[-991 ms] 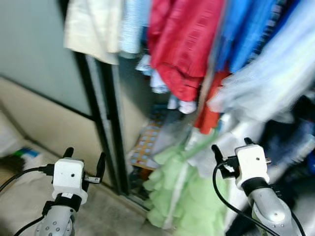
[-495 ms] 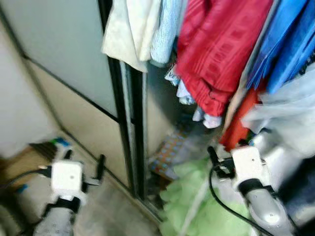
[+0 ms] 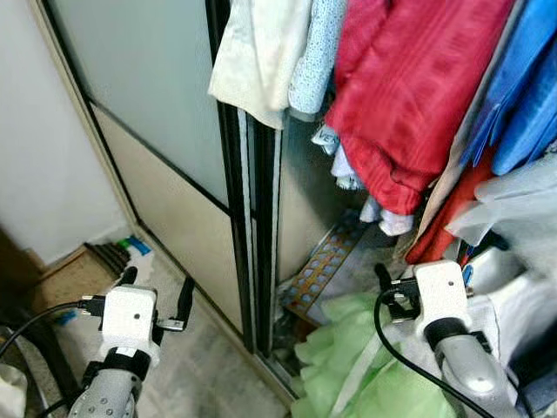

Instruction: Clean up the room

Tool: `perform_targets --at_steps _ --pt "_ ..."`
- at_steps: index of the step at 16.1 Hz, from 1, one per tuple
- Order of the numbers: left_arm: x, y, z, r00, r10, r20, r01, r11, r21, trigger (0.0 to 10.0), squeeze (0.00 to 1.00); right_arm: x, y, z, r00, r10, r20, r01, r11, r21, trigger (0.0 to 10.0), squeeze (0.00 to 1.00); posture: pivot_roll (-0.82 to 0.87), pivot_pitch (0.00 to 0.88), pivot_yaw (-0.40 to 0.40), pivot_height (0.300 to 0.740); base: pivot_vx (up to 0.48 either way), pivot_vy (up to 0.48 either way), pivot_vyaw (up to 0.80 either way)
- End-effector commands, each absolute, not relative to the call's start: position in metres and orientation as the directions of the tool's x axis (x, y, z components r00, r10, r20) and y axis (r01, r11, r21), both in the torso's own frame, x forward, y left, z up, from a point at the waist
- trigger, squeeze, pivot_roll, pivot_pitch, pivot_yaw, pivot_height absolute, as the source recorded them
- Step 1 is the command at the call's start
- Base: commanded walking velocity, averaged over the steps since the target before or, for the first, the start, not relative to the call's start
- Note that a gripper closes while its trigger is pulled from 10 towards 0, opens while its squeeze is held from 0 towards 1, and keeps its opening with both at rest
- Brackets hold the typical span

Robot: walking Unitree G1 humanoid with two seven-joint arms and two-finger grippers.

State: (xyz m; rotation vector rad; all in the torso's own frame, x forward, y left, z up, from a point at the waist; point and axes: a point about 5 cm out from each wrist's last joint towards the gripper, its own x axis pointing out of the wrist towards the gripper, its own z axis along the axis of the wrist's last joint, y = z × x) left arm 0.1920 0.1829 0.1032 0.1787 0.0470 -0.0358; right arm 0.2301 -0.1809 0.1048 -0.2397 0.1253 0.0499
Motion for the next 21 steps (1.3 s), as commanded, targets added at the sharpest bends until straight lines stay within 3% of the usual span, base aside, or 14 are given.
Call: perform_targets --at_steps 1,4,6,12,17,21 --pt "0.193 0.184 0.103 0.998 -0.025 -0.054 0.035 0.98 0.196 10.0 0.0 0.233 -0.18 0.11 0.994 0.049 -0.102 -0.071 0.97 -0.231 10.0 0.0 0.0 0.012 -0.038 0.74 0.0 0.0 0.0" --pt "0.194 0.188 0.102 0.998 0.014 -0.058 -0.003 0.981 0.194 10.0 0.0 0.231 -0.185 0.108 0.989 0.041 -0.142 -0.068 0.979 -0.191 10.0 0.0 0.0 0.011 -0.035 0.74 0.0 0.0 0.0" --pt "0.195 0.188 0.103 0.999 0.004 -0.053 0.007 0.977 0.215 10.0 0.0 0.229 -0.177 0.112 0.989 0.104 -0.105 -0.128 0.959 -0.252 10.0 0.0 0.0 0.011 -0.031 0.74 0.0 0.0 0.8" --pt "0.198 0.189 0.104 0.999 0.007 -0.044 0.004 0.971 0.238 10.0 0.0 0.23 -0.177 0.11 0.988 0.102 -0.114 -0.125 0.97 -0.211 10.0 0.0 0.01 0.006 -0.03 0.74 0.0 0.0 0.8" --pt "0.201 0.187 0.105 0.999 -0.004 -0.035 0.012 0.971 0.238 10.0 0.0 0.229 -0.196 0.119 0.998 -0.037 -0.044 0.019 0.932 -0.362 10.0 0.0 0.0 0.0 -0.028 0.74 0.0 0.0 0.64" --pt "0.204 0.184 0.104 0.999 -0.016 -0.033 0.023 0.972 0.233 10.0 0.0 0.222 -0.189 0.118 0.997 0.046 -0.054 -0.063 0.924 -0.377 10.0 0.0 -0.01 0.0 -0.028 0.74 0.0 0.0 0.2"
